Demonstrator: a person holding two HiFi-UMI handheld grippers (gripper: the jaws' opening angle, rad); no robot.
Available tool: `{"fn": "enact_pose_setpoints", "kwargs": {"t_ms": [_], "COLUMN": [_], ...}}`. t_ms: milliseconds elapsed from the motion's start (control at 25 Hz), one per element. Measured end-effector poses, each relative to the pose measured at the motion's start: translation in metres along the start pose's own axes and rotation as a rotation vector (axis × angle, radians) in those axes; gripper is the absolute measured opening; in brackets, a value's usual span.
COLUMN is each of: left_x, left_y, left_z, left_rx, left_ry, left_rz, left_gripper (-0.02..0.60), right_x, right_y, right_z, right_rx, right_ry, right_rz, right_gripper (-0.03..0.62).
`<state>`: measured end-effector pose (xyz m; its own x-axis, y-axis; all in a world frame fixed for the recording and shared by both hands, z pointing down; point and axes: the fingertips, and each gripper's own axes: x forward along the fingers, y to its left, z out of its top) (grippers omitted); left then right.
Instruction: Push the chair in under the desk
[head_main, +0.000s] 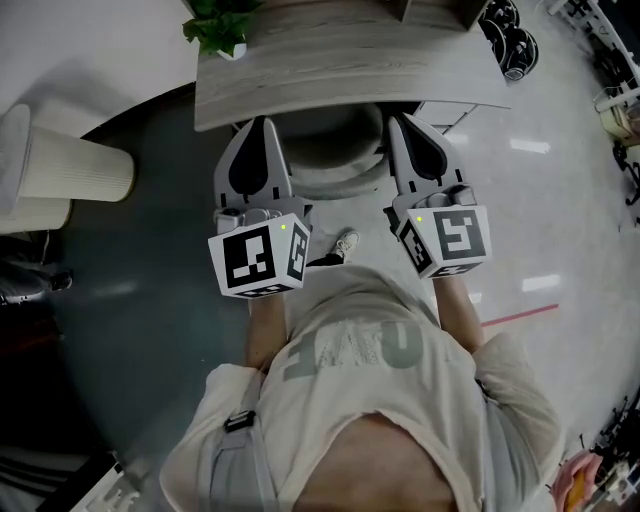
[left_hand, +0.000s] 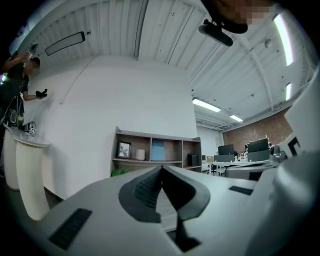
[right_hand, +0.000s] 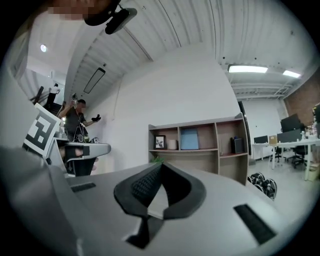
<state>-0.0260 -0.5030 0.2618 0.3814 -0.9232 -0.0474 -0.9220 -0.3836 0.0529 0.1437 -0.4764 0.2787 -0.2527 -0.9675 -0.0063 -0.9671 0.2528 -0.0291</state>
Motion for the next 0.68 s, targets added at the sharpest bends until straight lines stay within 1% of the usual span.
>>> {"fn": "enact_pose_setpoints", "kwargs": {"t_ms": [160, 360, 680], "left_x": [-0.003, -0.006, -0.013], "left_y": [0.004, 0.005, 0.008], "left_z": [-0.002, 0.000, 0.002], "left_rx": [0.035, 0.032, 0.046], "left_ry": [0.012, 0.009, 0.011], "left_rz": [0.030, 0.038, 0.045], "left_gripper": [0.015, 0.015, 0.015], "right_x": [0.001, 0.003, 0.003], "right_y": [0.002, 0.008, 0.002], "right_z": [0.001, 0.001, 0.002], "right_rx": [-0.024, -0.046, -0.077], "right_ry": [-0.007, -0.009, -0.009], "right_rz": [0.014, 0.032, 0.020], "right_gripper": [0.018, 0.018, 0.018]}}
